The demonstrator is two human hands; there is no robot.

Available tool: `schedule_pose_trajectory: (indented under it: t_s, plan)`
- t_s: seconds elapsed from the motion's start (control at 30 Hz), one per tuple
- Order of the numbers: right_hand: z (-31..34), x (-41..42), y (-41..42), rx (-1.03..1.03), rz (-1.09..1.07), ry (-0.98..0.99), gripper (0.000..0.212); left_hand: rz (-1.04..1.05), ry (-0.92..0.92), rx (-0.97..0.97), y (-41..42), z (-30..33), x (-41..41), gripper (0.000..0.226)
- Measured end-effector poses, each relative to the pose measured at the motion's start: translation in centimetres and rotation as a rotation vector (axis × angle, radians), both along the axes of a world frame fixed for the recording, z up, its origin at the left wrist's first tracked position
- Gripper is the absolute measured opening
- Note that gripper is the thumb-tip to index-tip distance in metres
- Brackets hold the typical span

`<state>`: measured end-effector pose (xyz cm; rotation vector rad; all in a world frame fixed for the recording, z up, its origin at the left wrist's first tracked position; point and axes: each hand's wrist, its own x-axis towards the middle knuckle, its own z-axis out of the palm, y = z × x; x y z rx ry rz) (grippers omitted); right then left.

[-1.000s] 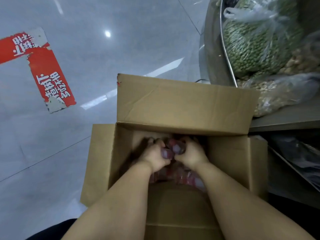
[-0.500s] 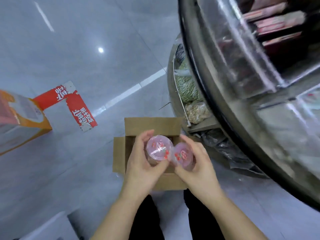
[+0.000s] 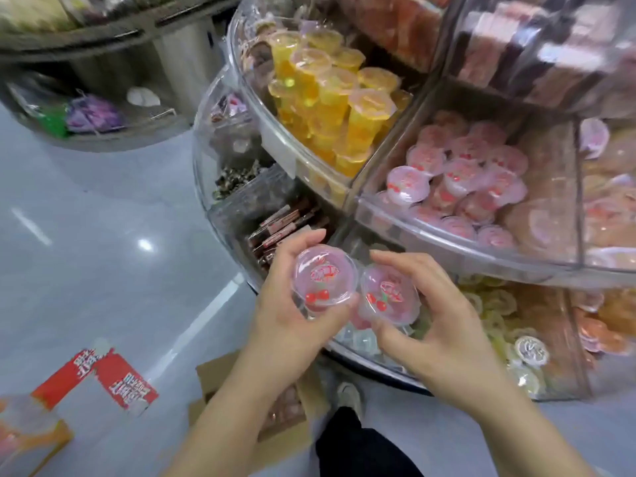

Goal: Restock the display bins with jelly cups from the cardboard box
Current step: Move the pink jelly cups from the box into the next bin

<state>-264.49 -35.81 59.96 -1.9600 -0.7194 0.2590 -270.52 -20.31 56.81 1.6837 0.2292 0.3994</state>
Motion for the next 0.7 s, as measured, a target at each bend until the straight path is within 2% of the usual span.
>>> schedule_pose_trajectory:
  t_s: [0.13,0.23,0.3,0.43,0.6,0.7]
  plan:
    - [3.2,4.9,-4.1,0.008,-0.094,-0.075,0.056,-0.132,0.001,0.139,-1.7,3.6,5.2,0.062]
    - [4.3,8.7,-7.0,-0.104,-0.139,-0.196,0.056,-0.203,-0.049,0.223,-3.2,5.4,9.3,0.061]
    - [4.5,10.8,-8.5,-0.203,-0.145,-0.236,0.055,-0.231,-0.104,0.354,-4.0,6.0,11.8,0.057]
    - [3.9,14.0,-10.0,-0.428,-0.079,-0.239,0.055,-0.284,-0.085,0.544,-4.7,5.4,15.9,0.057]
    - [2.0,16.8,-9.1,-0.684,0.087,-0.456,0.059,-0.381,0.006,0.709,-4.8,3.1,19.0,0.058]
    - [1.4,17.4,-8.4,-0.765,0.120,-0.489,0.063,-0.410,0.054,0.915,-4.5,2.4,19.7,0.065]
